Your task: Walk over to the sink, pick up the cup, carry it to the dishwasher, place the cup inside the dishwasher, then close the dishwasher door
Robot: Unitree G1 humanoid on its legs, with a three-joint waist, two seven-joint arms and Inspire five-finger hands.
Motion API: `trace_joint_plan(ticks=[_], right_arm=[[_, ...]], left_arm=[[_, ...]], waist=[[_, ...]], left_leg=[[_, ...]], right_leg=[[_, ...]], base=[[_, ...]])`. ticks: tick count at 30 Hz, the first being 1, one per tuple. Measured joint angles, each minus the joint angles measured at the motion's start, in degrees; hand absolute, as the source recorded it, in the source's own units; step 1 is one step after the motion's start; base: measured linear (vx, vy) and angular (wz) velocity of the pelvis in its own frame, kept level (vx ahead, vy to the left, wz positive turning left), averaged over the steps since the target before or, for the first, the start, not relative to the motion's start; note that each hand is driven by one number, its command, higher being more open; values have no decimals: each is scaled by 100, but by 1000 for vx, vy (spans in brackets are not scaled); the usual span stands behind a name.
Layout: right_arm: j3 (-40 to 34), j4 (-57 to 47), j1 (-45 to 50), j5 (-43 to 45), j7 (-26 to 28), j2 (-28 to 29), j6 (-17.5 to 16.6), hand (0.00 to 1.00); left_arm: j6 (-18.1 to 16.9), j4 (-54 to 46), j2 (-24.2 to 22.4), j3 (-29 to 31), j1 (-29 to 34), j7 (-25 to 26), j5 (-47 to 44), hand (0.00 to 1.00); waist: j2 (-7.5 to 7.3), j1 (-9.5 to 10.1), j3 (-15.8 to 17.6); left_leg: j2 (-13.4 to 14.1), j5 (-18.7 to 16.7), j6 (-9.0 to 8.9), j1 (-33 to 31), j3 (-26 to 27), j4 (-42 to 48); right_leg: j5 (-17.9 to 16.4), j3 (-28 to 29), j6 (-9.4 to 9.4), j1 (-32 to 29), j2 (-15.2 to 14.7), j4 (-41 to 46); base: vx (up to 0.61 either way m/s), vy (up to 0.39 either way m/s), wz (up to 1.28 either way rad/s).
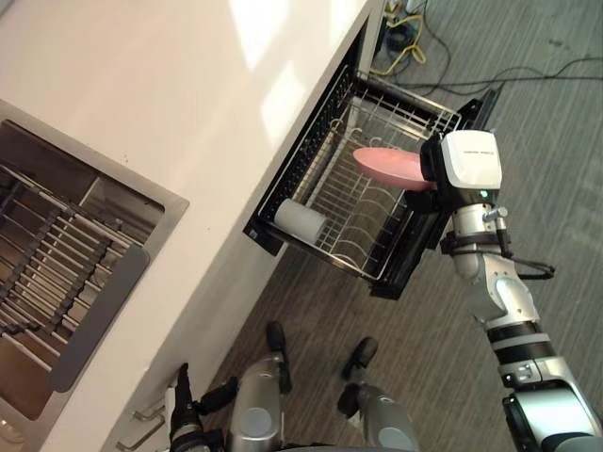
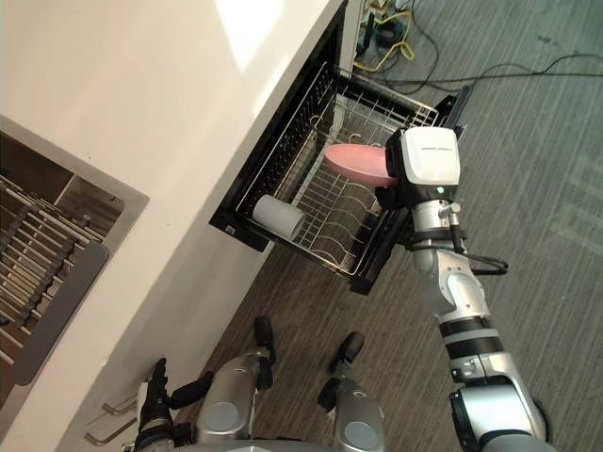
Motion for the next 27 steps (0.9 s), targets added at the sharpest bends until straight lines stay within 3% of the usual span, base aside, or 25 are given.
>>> trace_joint_plan(ticks=[8, 9, 21, 27], right_arm=[[352, 608, -578, 458, 652, -171, 164, 0], [404, 657, -597, 463, 759, -171, 165, 100], [571, 1022, -842, 676, 918, -162, 257, 100], [237, 603, -739, 710, 844, -83, 268, 100]], left_arm=[[115, -173, 81, -438, -175, -34, -151, 100], [114, -183, 105, -492, -186, -47, -157, 100], [50, -221, 104, -634, -255, -91, -198, 100], [79, -251, 59, -608, -253, 57, -231, 100]], waist=[[264, 132, 320], [270, 159, 323], [399, 270, 386], [419, 272, 389]], left_leg=[[-59, 138, -6, -87, -302, -157], [-86, 192, -9, -89, -355, -237], [-140, 516, -42, -48, -731, -531], [-107, 626, -87, 119, -743, -691]], right_leg=[[30, -95, -5, -90, -29, -3], [33, -96, -9, -122, -41, -3], [49, -210, -61, -142, -65, -11], [-43, -459, -132, -29, -68, -10]], base=[[-4, 34, 5], [0, 0, 0], [-20, 36, 5], [-26, 14, 0]])
